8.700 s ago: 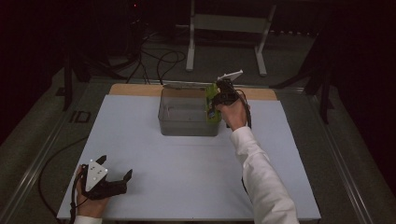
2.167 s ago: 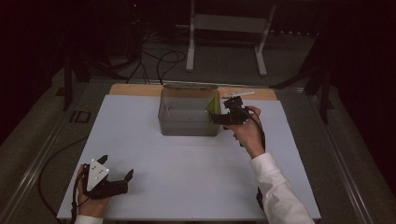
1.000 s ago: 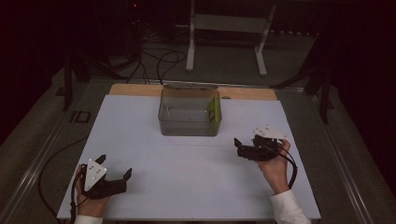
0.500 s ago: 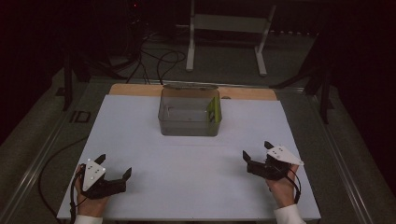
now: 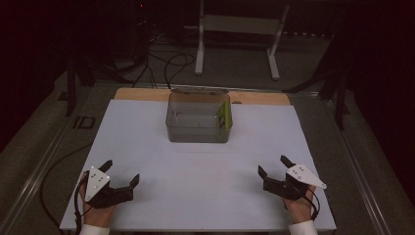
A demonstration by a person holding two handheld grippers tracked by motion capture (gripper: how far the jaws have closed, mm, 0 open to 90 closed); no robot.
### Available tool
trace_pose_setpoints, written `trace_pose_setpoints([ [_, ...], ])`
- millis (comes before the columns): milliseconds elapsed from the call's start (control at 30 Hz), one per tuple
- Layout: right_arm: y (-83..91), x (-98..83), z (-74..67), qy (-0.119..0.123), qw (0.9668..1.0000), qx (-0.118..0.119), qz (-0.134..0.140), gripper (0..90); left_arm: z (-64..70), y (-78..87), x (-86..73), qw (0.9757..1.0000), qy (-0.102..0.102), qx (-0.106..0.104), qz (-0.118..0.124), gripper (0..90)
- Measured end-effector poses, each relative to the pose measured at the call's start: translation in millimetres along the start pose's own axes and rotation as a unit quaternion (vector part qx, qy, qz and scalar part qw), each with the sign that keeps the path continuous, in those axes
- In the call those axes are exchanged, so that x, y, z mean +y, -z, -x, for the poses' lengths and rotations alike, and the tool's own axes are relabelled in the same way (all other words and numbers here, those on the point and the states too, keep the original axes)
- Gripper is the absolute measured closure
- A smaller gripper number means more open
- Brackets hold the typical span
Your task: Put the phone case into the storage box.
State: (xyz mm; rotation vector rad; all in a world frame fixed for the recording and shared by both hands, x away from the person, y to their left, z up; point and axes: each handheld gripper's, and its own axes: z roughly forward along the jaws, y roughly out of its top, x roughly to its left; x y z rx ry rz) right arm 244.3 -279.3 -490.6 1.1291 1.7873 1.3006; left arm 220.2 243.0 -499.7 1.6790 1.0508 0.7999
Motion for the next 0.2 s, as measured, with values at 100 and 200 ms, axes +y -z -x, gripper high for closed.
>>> trace_pose_setpoints([
  [100,0.4,-2.8,-1.1,0.003,1.0,0.002,-0.004,9.7,2.1,-2.7,1.8,1.0,0.001,0.003,0.003,0.0],
  [200,0.8,-4.1,-0.9,0.001,1.0,0.003,-0.006,9.7,3.9,-3.8,3.0,0.9999,-0.003,0.009,0.005,0.0],
])
